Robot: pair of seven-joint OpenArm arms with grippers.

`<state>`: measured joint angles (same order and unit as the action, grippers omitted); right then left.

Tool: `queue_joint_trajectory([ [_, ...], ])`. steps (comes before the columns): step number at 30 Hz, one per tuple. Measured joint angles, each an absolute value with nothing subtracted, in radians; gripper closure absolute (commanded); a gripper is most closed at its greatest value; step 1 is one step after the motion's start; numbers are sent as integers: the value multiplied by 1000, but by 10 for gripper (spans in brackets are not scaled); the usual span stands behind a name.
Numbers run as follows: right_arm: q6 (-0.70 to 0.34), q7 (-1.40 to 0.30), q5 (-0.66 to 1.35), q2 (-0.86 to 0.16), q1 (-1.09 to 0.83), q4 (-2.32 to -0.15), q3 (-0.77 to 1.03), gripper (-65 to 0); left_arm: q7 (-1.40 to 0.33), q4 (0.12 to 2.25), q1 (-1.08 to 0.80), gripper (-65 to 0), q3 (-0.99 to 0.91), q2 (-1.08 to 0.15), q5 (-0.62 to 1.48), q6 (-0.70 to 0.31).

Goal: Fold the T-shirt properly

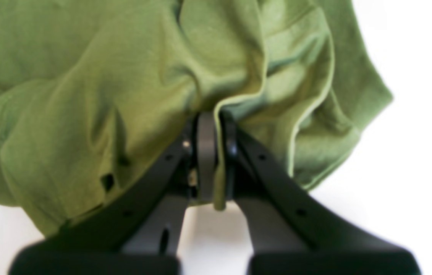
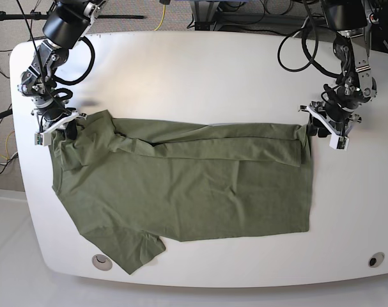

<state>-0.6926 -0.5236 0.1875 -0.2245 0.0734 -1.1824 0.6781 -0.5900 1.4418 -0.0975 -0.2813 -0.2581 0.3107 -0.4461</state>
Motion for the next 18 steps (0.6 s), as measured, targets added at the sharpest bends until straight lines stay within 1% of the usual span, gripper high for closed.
queue_joint_trajectory([
  [6,-693,-523,187,-225,77,-1179,677,-8,-591,1385,-51,-176,-273,-251,310,-434],
  [10,-693,-520,187,-224,78,-1179,677,-7,-588,1335,-9,-200,-270,-242,323,-439],
  [12,-693,-516,187,-224,77,-1177,677,-9,-581,1314,9,-293,-269,-239,333,-439],
  [14,-693,-517,187,-224,77,-1177,677,-9,-578,1290,30,-345,-270,-241,342,-447],
  [16,-693,-516,187,-224,76,-1177,677,-10,-580,1269,47,-382,-270,-242,349,-450],
  [18,-693,-517,187,-224,77,-1177,677,-10,-585,1265,56,-395,-268,-243,338,-442],
])
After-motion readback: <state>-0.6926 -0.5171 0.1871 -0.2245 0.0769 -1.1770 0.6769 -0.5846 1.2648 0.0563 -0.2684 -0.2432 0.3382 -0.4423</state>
